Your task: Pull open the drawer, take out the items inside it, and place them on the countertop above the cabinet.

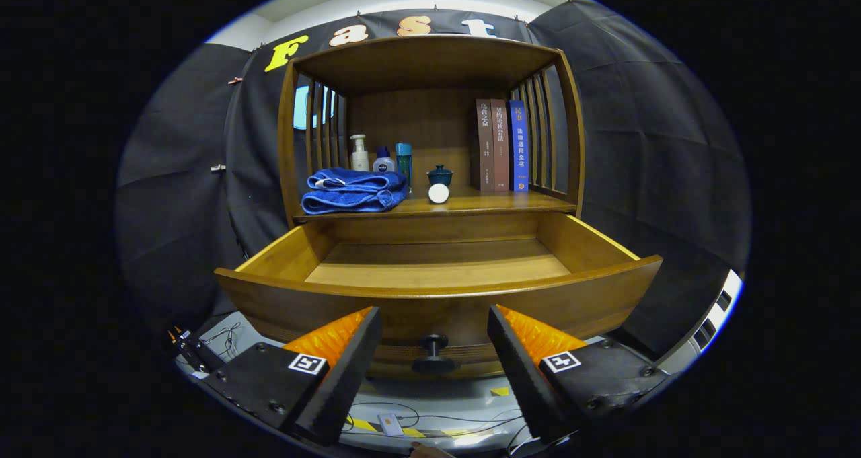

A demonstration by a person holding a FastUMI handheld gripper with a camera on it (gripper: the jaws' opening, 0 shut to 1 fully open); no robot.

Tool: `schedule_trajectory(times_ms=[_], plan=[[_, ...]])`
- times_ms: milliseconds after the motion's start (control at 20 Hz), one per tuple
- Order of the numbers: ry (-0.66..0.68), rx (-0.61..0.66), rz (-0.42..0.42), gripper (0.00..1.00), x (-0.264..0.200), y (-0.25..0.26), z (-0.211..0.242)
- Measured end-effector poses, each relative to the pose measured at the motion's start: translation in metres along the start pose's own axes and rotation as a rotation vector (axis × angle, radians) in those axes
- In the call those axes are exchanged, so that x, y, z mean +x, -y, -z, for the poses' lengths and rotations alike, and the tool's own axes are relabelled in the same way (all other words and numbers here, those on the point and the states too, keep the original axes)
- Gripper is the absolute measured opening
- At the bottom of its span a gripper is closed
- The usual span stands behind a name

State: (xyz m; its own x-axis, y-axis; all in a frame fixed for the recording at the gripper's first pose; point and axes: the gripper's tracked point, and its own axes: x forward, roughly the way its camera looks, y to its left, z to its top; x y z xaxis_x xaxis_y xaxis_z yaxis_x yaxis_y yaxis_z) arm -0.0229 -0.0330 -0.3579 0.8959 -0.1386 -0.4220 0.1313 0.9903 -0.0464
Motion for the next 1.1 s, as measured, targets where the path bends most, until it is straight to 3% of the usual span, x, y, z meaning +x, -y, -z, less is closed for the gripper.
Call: schedule_trajectory(times_ms=[200, 550, 1100], plan=[[-0.050, 0.010, 0.005, 1.00, 0.014, 0.003, 0.013], [-0.027, 0.011, 0.005, 1.00, 0.022, 0.001, 0.006], [-0.027, 0.078, -0.013, 1.00, 0.108, -0.004, -0.023]])
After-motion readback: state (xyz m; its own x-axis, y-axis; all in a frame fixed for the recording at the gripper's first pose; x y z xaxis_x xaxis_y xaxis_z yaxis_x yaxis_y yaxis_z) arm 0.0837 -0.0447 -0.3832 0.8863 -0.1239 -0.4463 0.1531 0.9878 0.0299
